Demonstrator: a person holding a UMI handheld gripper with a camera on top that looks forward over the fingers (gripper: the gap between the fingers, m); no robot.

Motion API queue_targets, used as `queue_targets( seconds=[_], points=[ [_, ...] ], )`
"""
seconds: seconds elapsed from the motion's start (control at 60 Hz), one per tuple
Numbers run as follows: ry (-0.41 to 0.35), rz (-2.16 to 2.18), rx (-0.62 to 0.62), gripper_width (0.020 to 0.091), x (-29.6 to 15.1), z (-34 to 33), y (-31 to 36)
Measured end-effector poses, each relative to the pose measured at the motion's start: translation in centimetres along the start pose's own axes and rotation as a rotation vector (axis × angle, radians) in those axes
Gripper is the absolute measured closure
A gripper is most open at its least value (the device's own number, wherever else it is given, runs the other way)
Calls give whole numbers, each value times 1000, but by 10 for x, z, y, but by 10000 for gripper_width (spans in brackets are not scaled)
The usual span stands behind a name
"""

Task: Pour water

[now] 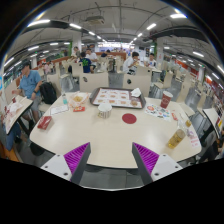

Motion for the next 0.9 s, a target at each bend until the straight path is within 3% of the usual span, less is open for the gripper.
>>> queue_targets(
  seconds=[0.1,0.483,0.633,0.9],
  points=[
    [1,10,-4,249,-4,1,-3],
    [20,72,55,254,68,30,-186],
    [-39,108,92,254,70,58,-253],
    [-162,125,124,255,31,129,-318]
  ],
)
Point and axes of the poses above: the point between the fingertips, and its own axes, seen from behind it with the camera up: y to the left, x down, z forward, the way the camera looks, the point moved 4 cm from there along -z, backward, against the way the camera looks, and after that the axes turned 2 degrees about z, right-handed, at the moved point
